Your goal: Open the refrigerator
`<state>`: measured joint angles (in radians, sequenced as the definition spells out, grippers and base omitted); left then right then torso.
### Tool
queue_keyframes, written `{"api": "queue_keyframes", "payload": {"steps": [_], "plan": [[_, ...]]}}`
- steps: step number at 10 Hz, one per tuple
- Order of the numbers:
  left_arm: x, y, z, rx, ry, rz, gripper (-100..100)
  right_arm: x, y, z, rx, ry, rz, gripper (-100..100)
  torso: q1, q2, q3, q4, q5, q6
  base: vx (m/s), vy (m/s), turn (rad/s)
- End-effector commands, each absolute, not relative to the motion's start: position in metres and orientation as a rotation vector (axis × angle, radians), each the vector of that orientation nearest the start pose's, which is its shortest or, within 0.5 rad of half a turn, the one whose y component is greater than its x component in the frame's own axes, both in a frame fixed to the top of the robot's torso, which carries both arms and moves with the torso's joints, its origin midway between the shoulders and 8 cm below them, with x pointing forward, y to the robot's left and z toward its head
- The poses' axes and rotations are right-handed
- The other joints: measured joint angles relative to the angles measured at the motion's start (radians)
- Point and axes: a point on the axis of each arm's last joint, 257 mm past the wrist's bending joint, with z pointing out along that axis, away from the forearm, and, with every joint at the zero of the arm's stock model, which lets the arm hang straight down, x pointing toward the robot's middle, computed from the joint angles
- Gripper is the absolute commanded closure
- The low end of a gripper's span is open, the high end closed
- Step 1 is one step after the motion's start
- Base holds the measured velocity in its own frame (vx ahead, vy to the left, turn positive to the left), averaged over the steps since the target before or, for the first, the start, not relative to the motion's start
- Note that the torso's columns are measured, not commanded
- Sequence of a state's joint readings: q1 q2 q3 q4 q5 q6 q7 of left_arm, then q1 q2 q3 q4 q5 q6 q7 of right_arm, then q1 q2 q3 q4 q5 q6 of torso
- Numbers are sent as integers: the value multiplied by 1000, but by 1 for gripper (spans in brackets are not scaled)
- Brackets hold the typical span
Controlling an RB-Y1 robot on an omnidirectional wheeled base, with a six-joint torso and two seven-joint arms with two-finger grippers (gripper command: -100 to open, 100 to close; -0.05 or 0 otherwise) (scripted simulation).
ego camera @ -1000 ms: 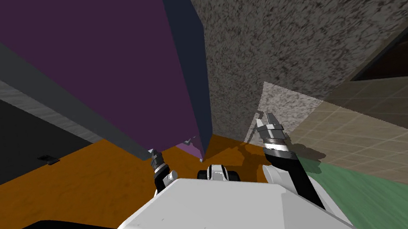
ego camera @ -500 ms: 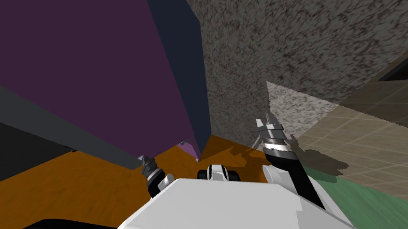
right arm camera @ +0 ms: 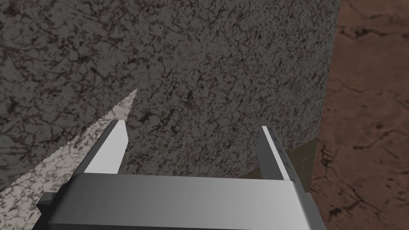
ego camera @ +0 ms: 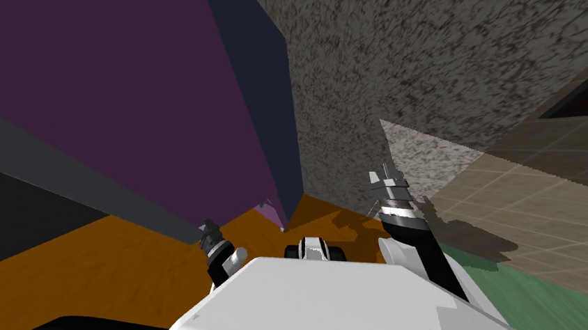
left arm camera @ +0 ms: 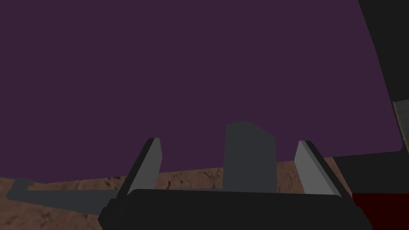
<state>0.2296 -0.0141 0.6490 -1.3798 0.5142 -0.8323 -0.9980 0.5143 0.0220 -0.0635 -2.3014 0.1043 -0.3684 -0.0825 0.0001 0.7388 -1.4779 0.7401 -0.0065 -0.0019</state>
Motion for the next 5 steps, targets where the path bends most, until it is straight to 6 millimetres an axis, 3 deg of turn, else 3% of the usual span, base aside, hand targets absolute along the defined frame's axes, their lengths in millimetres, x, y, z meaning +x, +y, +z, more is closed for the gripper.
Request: {"api": "queue_keyframes", "payload": {"steps": [1,4,5], "plan": [[245,614,-192,-971,605,91,-100,357,-300,3,741,706,1206,0,-4,1,1,0,1,0,-9,-20,19],[254,623,-176,-969,611,80,-100,357,-300,3,741,706,1206,0,-11,5,3,2,-4,0,-8,-43,18],[250,622,-190,-989,623,80,-100,357,-300,3,741,706,1206,0,-12,6,3,3,-7,0,1,-13,3]]}}
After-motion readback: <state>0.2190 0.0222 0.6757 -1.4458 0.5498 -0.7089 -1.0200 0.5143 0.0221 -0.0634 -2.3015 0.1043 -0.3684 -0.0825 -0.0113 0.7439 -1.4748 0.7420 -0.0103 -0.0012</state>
